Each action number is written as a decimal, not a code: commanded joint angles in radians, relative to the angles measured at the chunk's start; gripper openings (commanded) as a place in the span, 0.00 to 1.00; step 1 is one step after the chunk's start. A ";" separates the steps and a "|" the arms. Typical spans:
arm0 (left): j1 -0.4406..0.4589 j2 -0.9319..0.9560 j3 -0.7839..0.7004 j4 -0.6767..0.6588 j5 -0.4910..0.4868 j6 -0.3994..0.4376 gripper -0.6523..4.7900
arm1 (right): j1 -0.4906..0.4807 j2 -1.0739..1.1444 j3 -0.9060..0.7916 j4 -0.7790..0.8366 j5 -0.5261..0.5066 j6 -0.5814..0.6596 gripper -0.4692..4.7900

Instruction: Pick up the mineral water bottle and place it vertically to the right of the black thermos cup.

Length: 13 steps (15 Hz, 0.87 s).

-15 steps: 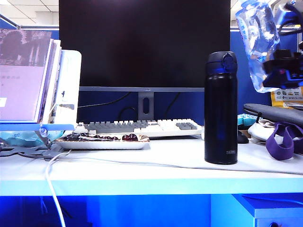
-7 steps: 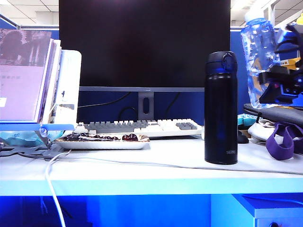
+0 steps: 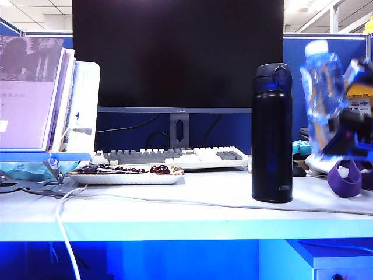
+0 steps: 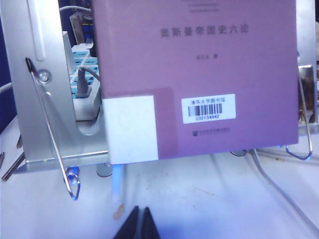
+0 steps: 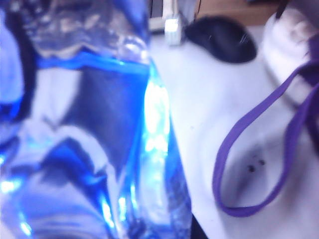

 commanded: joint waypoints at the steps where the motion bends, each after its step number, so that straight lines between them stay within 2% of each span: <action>1: 0.001 -0.003 -0.001 -0.011 0.003 0.000 0.11 | -0.001 0.137 0.010 0.327 -0.078 0.035 0.37; 5: 0.001 -0.003 -0.001 -0.011 0.003 0.000 0.11 | -0.003 0.290 0.010 0.500 -0.100 0.052 0.37; 13: 0.001 -0.003 -0.001 -0.011 0.003 0.000 0.11 | -0.017 0.374 0.026 0.499 -0.089 0.026 0.37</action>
